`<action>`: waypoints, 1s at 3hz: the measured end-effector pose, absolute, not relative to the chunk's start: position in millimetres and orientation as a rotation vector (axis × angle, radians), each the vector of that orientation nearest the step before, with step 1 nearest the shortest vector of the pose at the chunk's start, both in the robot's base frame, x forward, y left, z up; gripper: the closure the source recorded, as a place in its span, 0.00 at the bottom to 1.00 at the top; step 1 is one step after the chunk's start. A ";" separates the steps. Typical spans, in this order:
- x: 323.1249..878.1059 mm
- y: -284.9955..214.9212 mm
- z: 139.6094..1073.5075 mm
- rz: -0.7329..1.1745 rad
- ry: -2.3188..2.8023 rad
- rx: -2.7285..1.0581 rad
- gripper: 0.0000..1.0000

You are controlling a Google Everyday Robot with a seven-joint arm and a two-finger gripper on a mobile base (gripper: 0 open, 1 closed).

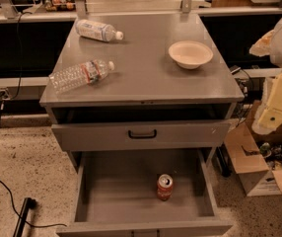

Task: Pick coke can from middle drawer and place on counter

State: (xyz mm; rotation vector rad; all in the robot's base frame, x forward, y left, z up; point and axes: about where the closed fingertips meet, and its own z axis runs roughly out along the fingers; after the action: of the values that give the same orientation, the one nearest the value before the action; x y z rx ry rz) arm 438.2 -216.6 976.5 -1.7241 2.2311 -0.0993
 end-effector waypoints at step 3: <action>431.1 -210.2 901.2 0.141 2.252 -1.714 0.00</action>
Offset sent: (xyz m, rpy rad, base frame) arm 0.0186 -0.0231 -0.0993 0.0915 0.2264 -0.0878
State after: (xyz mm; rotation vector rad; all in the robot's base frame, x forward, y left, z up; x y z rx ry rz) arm 431.1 -210.2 901.2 -1.7143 2.2518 0.1405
